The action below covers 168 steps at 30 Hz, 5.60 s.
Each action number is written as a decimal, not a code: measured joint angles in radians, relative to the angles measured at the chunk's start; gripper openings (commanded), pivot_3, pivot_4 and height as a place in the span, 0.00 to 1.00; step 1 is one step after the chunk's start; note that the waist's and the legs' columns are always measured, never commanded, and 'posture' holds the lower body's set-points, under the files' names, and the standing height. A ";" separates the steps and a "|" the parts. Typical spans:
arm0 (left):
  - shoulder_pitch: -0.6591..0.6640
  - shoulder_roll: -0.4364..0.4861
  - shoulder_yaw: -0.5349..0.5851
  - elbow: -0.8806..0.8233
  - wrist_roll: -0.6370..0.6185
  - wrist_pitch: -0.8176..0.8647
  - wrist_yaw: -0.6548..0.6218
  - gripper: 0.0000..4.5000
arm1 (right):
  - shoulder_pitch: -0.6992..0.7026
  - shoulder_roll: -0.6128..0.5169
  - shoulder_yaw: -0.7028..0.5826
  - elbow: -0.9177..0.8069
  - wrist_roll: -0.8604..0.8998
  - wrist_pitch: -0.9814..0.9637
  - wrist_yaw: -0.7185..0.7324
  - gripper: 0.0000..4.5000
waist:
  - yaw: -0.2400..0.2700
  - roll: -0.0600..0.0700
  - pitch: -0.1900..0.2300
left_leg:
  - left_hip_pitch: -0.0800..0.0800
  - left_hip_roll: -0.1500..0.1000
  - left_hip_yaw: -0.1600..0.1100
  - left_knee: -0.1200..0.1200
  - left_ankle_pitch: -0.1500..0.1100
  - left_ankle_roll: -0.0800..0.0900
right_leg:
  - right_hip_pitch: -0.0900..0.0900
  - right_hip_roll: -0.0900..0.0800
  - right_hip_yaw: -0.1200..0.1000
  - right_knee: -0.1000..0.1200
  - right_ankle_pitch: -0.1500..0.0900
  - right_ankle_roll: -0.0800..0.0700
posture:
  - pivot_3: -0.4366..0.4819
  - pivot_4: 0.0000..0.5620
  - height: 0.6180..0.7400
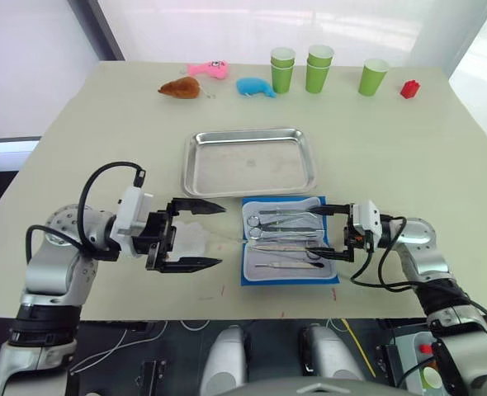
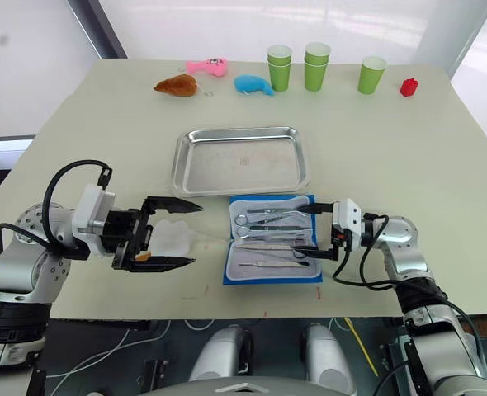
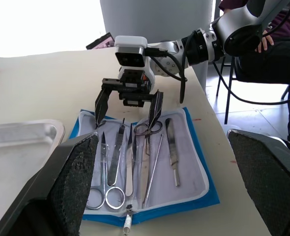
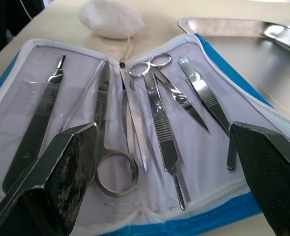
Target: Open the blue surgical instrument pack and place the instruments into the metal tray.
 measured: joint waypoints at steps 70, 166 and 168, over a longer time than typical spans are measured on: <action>-0.101 -0.095 -0.037 0.223 0.121 -0.076 0.074 0.99 | -0.033 -0.030 0.155 0.000 -0.115 0.301 -0.099 1.00 | -0.002 -0.014 -0.042 | 0.038 0.003 0.001 -0.008 -0.001 0.000 | 0.032 -0.001 0.001 -0.005 -0.006 -0.009 | 0.48 0.27 1.00; -0.704 -0.377 -0.407 1.076 0.750 -0.272 0.080 0.01 | 0.019 -0.008 0.156 -0.100 -0.116 0.351 -0.161 1.00 | -0.022 -0.014 -0.042 | 0.038 0.006 -0.012 -0.035 -0.002 -0.002 | 0.028 -0.064 -0.071 -0.020 -0.004 -0.021 | 0.48 0.27 1.00; -0.704 -0.372 -0.419 1.039 0.757 -0.227 0.074 0.01 | 0.019 -0.007 0.156 -0.101 -0.116 0.351 -0.161 1.00 | -0.020 -0.013 -0.041 | 0.038 0.006 -0.012 -0.035 -0.002 -0.002 | 0.028 -0.073 -0.083 -0.021 -0.004 -0.022 | 0.48 0.27 1.00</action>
